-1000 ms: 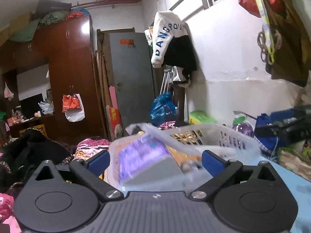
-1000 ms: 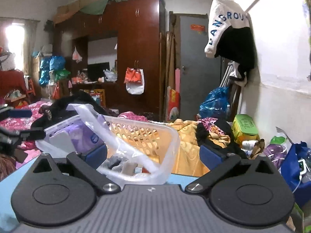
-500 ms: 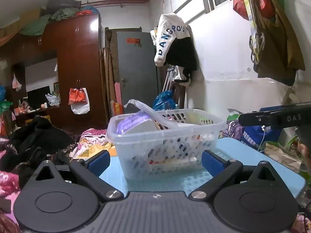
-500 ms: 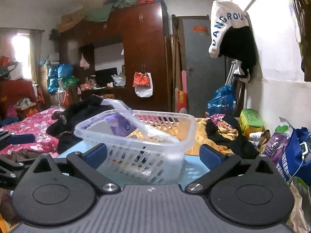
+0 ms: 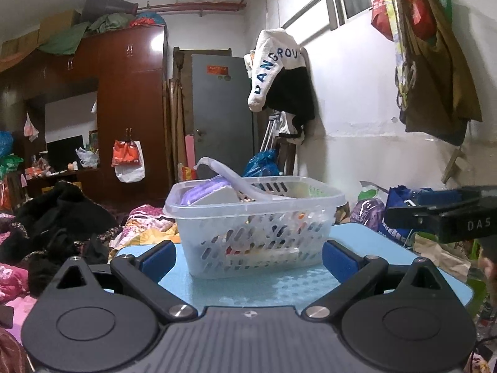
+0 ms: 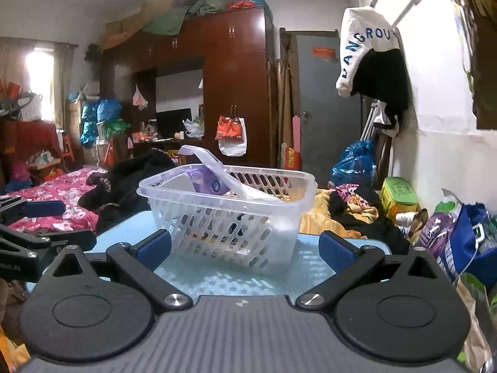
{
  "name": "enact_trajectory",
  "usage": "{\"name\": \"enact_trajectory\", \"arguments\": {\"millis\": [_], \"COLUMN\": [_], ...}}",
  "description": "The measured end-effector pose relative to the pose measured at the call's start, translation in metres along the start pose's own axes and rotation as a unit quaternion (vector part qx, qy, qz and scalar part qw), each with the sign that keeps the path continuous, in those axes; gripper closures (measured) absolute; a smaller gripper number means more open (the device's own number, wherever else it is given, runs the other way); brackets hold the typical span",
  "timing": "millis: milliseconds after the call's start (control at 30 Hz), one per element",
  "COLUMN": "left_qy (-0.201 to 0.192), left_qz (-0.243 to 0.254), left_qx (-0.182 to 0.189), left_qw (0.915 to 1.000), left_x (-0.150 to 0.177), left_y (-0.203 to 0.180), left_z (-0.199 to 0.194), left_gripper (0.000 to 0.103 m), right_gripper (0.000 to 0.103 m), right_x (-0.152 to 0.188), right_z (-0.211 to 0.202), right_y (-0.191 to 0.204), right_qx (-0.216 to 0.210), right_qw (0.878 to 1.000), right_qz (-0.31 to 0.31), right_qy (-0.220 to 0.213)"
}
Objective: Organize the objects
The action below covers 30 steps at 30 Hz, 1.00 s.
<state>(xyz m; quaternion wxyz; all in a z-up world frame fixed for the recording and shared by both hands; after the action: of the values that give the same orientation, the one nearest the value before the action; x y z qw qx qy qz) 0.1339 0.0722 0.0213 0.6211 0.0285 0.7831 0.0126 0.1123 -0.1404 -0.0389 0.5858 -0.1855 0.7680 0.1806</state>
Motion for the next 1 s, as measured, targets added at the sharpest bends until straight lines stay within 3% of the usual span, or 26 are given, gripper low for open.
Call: {"name": "enact_trajectory", "arguments": {"millis": [467, 1000], "left_qy": [0.004, 0.008], "left_qz": [-0.008, -0.007], "left_qx": [0.002, -0.001], "left_qw": [1.0, 0.9999], "left_x": [0.006, 0.011], "left_y": [-0.011, -0.019], "left_z": [-0.003, -0.005], "left_gripper": [0.002, 0.002], "right_gripper": [0.0, 0.0], "right_x": [0.018, 0.023], "right_z": [-0.023, -0.028], "right_y": [-0.012, -0.004], "right_qx": [-0.012, -0.014], "right_qw": [0.999, 1.0], "right_qz": [0.034, 0.026], "right_qy": [-0.005, -0.002]}}
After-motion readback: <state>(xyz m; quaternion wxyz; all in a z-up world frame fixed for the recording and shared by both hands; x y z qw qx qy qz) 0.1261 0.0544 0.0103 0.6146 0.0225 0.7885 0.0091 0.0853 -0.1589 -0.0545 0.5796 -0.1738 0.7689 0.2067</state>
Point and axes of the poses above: each gripper's, at about its wrist camera, not at the fingertips, and z roughly the way its jaws point, y to its left, x to its underside, the point moved 10 cm from there along z, roughly the way its jaws point, and after that the axes turned 2 degrees about -x, right-handed, at the moved point
